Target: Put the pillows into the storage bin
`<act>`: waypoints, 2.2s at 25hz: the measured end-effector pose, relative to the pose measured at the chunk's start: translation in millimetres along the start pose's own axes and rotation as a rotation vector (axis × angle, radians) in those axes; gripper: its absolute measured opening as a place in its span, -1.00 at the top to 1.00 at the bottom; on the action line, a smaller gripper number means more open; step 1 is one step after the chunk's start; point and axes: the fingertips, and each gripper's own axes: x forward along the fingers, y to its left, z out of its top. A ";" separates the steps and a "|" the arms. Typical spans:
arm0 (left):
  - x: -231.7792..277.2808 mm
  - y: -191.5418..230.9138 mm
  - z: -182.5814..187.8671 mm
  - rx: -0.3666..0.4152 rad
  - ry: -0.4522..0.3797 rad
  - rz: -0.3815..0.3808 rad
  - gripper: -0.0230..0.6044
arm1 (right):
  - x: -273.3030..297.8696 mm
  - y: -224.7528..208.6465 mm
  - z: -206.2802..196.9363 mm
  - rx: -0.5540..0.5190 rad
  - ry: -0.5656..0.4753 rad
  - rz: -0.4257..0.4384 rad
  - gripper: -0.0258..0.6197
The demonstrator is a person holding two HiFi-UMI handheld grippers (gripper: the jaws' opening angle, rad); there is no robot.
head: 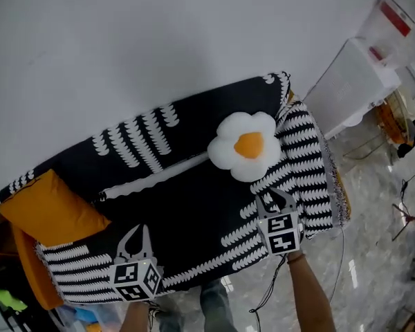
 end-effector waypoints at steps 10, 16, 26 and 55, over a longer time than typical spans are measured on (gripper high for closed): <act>114.2 -37.0 -44.2 0.114 0.049 -0.071 0.91 | 133.8 -17.6 -56.2 -0.040 0.096 0.068 0.56; 145.9 -51.4 -83.7 0.095 0.098 -0.078 0.91 | 175.4 -26.6 -76.0 -0.074 0.145 0.071 0.55; 143.6 -28.2 -109.3 0.045 0.125 -0.073 0.91 | 212.5 -9.9 -88.7 -0.188 0.232 0.055 0.54; 147.0 -9.8 -110.0 -0.010 0.119 0.005 0.91 | 231.1 -33.9 -95.2 -0.203 0.332 0.014 0.88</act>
